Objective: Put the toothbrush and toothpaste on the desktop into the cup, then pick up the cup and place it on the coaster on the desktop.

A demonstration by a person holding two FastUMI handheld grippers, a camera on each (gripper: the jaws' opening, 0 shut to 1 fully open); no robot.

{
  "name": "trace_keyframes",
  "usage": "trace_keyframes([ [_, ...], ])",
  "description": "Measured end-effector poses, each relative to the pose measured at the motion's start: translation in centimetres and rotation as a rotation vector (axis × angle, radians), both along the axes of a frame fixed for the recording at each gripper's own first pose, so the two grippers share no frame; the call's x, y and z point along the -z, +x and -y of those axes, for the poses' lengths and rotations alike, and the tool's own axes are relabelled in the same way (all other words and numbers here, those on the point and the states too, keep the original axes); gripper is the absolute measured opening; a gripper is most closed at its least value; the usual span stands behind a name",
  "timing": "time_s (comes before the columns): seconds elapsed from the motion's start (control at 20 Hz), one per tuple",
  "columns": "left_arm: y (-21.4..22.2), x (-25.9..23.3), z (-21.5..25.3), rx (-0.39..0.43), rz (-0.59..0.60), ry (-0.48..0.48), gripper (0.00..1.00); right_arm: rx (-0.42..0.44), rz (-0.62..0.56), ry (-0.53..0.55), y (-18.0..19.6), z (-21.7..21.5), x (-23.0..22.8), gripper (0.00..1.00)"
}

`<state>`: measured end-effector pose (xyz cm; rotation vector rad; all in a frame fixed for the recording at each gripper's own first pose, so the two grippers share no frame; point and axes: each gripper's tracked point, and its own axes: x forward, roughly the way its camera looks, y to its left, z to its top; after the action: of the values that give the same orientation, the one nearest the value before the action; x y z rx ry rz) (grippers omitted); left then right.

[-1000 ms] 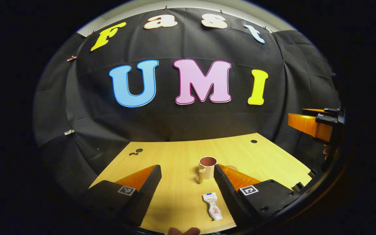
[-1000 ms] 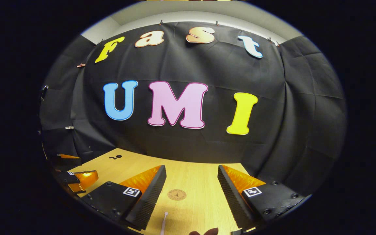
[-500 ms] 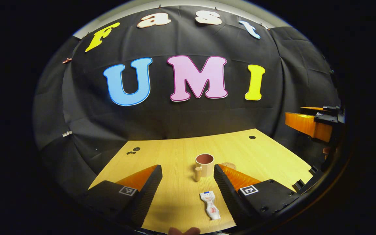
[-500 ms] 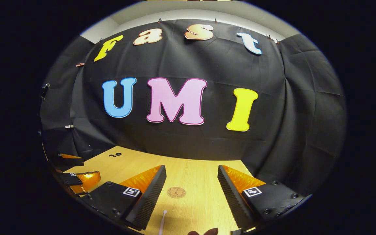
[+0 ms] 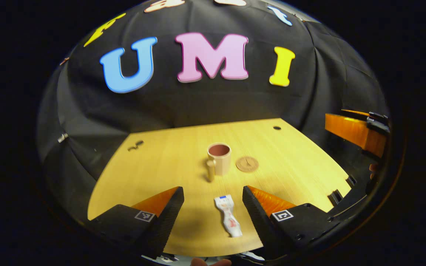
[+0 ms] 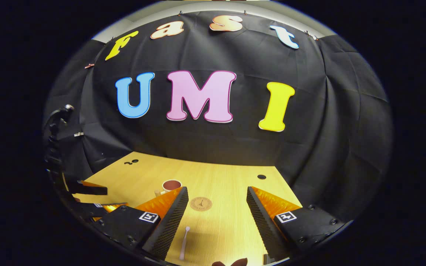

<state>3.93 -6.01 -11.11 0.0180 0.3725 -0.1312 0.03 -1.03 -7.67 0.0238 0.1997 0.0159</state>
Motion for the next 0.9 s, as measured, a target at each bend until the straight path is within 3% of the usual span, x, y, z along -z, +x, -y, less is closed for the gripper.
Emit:
trace_keyframes([
  [0.45, 3.8, 11.2, 2.2, -0.008, -0.322, -0.024, 0.93, 0.011, -0.162, 0.034, -1.3, 2.5, 5.8, 0.98],
  [0.9, 6.6, 15.6, 3.8, -0.041, -0.474, -0.002, 0.84, 0.017, -0.27, 0.053, -0.7, 5.0, 9.2, 0.98],
])
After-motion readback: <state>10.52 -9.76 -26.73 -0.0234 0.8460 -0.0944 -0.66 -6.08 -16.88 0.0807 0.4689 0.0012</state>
